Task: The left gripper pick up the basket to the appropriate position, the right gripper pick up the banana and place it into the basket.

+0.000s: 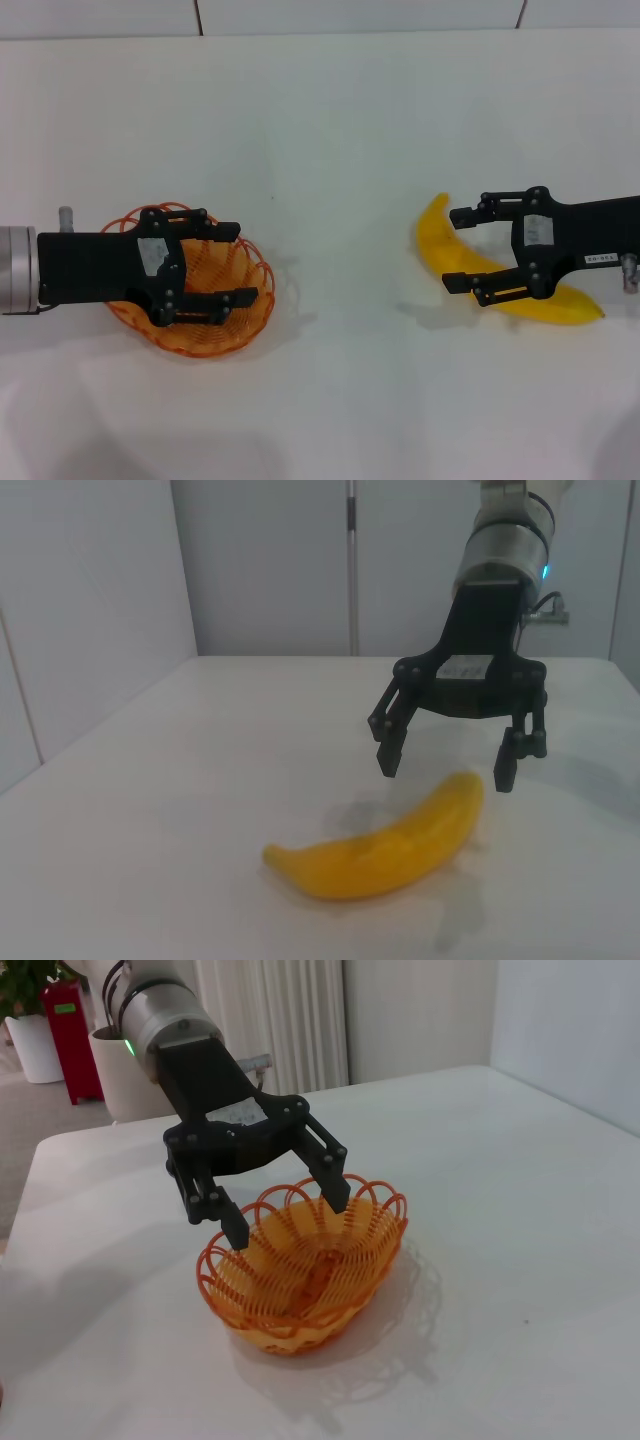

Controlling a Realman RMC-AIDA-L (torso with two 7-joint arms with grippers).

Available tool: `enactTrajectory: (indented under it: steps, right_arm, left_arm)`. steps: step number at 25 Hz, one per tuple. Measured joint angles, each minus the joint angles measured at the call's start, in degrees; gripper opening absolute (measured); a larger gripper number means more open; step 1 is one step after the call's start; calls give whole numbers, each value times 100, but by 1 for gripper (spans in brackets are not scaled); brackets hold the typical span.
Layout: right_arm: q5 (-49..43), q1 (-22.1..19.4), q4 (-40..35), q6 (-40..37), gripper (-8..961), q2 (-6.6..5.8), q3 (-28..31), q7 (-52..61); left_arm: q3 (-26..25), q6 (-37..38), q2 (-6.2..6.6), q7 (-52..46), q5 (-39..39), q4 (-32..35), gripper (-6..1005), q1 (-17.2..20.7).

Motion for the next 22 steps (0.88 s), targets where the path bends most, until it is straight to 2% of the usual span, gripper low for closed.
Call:
enactTrajectory:
  steps: [13, 16, 22]
  right_arm:
    - [17, 8, -3, 2, 834, 0, 0, -2]
    - [17, -8, -15, 2, 834, 0, 0, -3]
    - [16, 4, -25, 1, 834, -2, 0, 2]
  left_arm:
    - [-70, -1, 15, -145, -183, -1, 782, 26]
    - [-297, -11, 46, -593, -289, 105, 782, 33]
    - [-1058, -358, 92, -2338, 88, 947, 783, 72]
